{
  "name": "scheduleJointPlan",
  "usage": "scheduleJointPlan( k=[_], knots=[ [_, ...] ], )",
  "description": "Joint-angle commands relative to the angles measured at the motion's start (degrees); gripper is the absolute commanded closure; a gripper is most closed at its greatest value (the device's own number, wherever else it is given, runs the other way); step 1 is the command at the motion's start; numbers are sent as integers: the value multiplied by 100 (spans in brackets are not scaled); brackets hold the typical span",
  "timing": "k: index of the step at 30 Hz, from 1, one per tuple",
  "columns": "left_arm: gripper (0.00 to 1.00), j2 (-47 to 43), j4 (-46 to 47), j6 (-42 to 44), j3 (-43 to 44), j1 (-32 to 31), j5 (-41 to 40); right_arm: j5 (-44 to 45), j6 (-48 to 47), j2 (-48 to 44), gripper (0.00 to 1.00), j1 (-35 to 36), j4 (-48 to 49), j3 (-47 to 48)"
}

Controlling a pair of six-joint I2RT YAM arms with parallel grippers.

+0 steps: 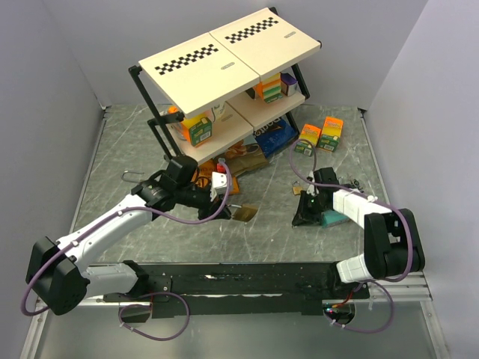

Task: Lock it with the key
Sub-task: Place the key at the center of the board, then place the lock at the center of the board.

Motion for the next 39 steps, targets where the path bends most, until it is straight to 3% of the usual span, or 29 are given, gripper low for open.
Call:
scheduleJointPlan(
  k=[1,3,6,13,20,25,26,28,32,33,34,39],
  knots=[
    [99,-211,643,45,32,-19,385,238,157,-233,73,-6,-452,8],
    [99,-220,678,28,-12,-28,376,326,139,-250,60,-6,-470,25],
    [99,-246,669,28,-39,-45,359,379,60,-303,49,-6,-531,87],
    [99,-264,494,37,40,-63,385,-297,-414,-672,37,20,-567,543],
    [99,34,170,-359,461,-159,394,-1168,-976,-2077,22,178,4,710],
    [99,570,-236,-595,1015,-274,640,-2106,-2451,-3332,15,197,128,702],
    [99,606,-210,-666,1042,-326,649,-2761,-2784,-3492,4,196,41,719],
    [99,720,-26,-1007,1138,-353,666,-3022,-3507,-3957,1,292,4,720],
    [99,1027,159,-1650,1402,-423,693,-1971,-3911,-4328,1,1056,-135,737],
    [99,1185,168,-1921,1542,-432,702,-1342,-3973,-4337,1,1267,-180,789],
    [99,1256,194,-2202,1604,-432,710,-1144,-4052,-4337,1,1721,-232,807],
    [99,1678,291,-2959,1912,-494,702,-660,-4589,-4127,1,2402,-391,992]
  ],
)
